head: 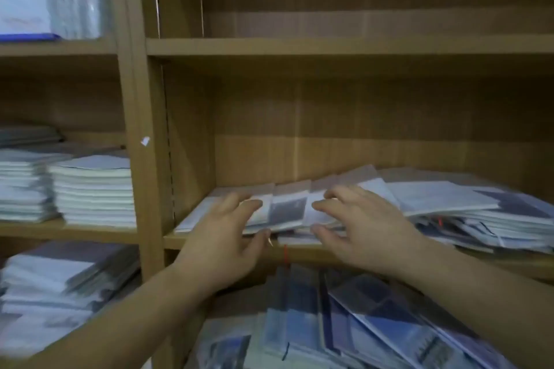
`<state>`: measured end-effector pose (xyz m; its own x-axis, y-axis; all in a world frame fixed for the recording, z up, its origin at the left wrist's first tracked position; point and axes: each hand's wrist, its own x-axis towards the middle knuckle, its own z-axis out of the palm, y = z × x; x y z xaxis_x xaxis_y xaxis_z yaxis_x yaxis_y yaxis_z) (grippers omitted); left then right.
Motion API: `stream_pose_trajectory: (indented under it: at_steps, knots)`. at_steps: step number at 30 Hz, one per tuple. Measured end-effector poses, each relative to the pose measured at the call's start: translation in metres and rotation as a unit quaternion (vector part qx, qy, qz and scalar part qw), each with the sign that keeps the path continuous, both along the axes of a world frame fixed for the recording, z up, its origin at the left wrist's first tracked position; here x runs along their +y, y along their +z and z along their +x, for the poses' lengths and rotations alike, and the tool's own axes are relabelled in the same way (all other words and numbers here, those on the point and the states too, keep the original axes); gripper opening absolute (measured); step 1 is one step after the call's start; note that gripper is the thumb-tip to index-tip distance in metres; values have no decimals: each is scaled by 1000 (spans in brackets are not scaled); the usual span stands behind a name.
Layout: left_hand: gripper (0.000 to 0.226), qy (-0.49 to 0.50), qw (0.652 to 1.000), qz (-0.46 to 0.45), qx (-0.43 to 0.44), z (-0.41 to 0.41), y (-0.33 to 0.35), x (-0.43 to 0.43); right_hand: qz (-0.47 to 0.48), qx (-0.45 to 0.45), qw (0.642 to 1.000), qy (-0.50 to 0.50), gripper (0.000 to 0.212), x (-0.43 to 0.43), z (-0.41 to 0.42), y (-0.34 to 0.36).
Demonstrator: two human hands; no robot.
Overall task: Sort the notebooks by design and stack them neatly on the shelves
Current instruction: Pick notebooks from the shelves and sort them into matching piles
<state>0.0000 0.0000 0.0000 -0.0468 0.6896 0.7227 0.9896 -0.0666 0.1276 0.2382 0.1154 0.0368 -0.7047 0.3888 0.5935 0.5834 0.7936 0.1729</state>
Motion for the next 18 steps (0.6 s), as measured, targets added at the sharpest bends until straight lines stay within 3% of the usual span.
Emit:
stream_pose_trajectory:
  at_steps: [3, 5, 9, 14, 16, 18]
  knots:
    - [81, 87, 987, -131, -16, -35, 0, 14, -46, -88, 995, -28, 71, 13, -32, 0]
    - [84, 104, 975, -193, -26, -47, -3, 24, -81, -115, 989, -44, 85, 23, -39, -4]
    - [74, 110, 985, -123, 45, -58, -13, 38, -63, -121, 990, -42, 82, 42, -29, -9]
    - [54, 146, 962, -74, 217, -49, -11, 51, -72, -155, 983, -65, 64, 43, -24, 2]
    - [38, 150, 960, -88, 218, -48, -4, 52, -50, -154, 984, -73, 56, 44, -24, 2]
    - [27, 143, 970, -107, 165, -49, 5, 50, -29, -150, 985, -81, 50, 44, -19, 5]
